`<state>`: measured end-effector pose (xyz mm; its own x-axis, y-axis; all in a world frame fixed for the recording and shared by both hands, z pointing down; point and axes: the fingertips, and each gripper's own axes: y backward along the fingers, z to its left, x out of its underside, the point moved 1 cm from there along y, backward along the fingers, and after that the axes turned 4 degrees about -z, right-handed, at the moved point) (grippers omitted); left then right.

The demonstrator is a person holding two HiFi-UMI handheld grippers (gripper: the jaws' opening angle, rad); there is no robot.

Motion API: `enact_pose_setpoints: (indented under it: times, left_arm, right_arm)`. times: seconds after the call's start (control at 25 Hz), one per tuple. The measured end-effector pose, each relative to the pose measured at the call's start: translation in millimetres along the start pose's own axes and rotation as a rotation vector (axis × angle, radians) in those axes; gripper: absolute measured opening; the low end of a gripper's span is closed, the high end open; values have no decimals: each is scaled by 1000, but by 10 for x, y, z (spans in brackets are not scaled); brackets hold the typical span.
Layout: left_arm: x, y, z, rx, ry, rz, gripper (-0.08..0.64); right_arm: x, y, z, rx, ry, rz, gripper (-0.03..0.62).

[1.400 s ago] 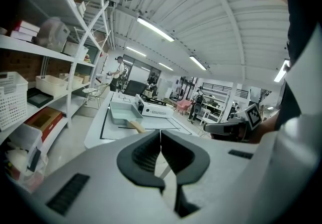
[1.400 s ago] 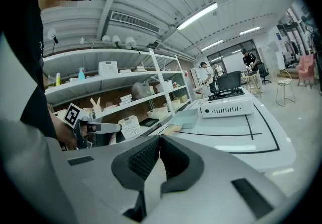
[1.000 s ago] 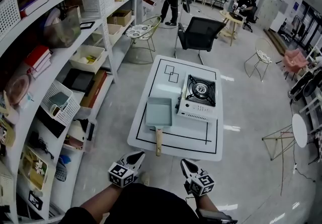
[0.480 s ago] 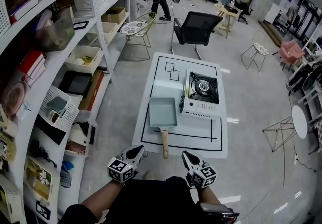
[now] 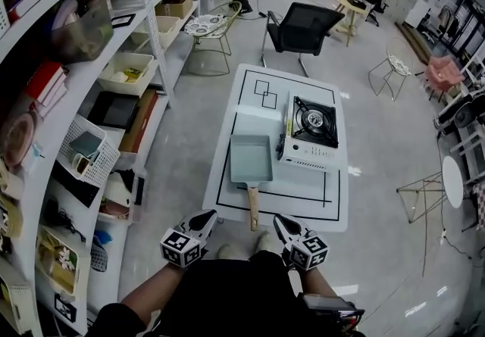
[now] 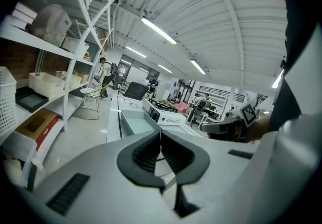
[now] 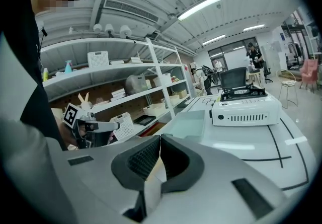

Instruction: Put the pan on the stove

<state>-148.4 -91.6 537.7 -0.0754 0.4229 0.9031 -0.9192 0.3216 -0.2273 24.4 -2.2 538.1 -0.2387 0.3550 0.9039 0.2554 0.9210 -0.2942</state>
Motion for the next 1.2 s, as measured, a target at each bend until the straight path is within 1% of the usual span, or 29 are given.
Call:
enact_pose_setpoints:
  times: [0.08,0.2,0.4,0.6,0.72,0.84,1.0,1.12,1.2]
  left_arm:
    - [43,1,42,-19,6,6,11]
    - [20,-39,65,-29,6,9,11]
    - [23,-94,66,-75,21,19,11]
    - [65,-188,59,-130,34,17,11]
    - [79,-267,10,-154,39,19,11]
    - [94,-316,-74,-181,52,21,11]
    - [101,-347,-141,-223,57,25,11]
    - [138,-319,-160,-272,71,26,11]
    - [157,-295,-174,-295,78,23,11]
  right_arm:
    - [22,-64,-18,-15,5,22,26]
    - [6,-187,-77,-28,23,45,28]
    - [-23,-358,-150,-77,37,85,27]
    - [2,-531,-152,-175,13,130,28]
    - [50,-640,-163,-229,-36,163,28]
    - [107,-707,-194,-269,-129,200,28]
    - [129,-784,-184,-301,-247,249,28]
    - [234,-818,-205,-339,-295,281,28]
    - [314,-843,-250,-348,-339,298,29]
